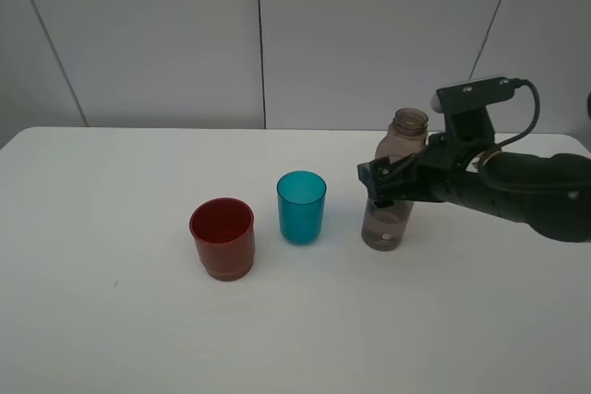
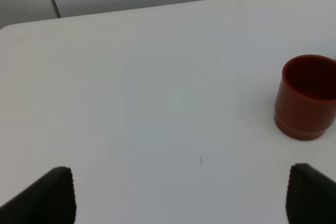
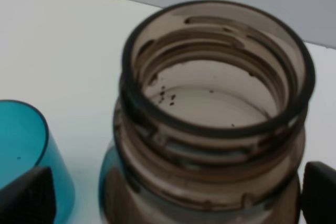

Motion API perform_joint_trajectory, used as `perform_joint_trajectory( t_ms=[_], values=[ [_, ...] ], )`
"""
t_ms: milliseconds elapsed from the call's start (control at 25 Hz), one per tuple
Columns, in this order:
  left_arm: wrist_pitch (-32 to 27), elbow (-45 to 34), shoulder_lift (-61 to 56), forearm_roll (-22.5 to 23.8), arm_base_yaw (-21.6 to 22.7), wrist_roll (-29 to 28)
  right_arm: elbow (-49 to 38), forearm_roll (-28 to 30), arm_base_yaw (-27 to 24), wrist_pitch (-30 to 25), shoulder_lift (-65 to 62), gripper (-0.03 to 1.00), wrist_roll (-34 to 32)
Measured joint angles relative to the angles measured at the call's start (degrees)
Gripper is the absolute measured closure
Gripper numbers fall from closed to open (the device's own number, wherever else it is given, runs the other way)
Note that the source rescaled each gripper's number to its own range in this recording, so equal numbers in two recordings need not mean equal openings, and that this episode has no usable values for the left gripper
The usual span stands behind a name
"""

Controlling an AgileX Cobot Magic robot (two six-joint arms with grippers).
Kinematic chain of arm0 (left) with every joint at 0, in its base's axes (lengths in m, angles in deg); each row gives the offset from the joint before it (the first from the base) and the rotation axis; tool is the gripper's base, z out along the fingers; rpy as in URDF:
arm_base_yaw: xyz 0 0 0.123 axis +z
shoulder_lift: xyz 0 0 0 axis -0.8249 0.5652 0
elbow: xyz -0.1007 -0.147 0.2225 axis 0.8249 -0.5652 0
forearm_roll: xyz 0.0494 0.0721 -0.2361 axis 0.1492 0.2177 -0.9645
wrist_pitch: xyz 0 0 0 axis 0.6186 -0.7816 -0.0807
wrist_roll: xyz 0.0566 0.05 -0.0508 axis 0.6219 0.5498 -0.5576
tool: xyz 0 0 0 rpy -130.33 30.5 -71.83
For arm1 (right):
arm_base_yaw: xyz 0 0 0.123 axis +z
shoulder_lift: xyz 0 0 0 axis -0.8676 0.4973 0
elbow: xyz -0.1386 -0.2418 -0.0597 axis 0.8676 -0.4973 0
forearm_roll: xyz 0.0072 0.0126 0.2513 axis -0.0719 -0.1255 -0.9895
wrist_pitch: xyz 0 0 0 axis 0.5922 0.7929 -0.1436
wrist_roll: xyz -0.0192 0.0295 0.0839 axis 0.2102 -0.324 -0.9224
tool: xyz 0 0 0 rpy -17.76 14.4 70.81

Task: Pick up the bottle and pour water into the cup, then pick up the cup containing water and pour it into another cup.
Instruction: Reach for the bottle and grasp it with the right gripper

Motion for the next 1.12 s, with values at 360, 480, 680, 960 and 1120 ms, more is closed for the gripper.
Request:
perform_joint_trajectory(
  t_ms=[360,480,680,960,1120],
  values=[
    [0.0,0.0,0.0,0.0,0.0,0.0,0.1,2.3,0.0,10.8,6.1,-0.03,-4.7],
    [0.0,0.0,0.0,0.0,0.0,0.0,0.1,2.3,-0.8,12.1,6.7,-0.03,-4.8],
    [0.0,0.0,0.0,0.0,0.0,0.0,0.1,3.4,-2.6,12.5,6.7,-0.03,-4.8],
    [0.0,0.0,0.0,0.0,0.0,0.0,0.1,4.7,-2.6,12.6,6.7,0.01,-7.1],
    [0.0,0.0,0.0,0.0,0.0,0.0,0.1,7.5,-2.6,12.6,6.7,0.63,-10.9]
  ],
)
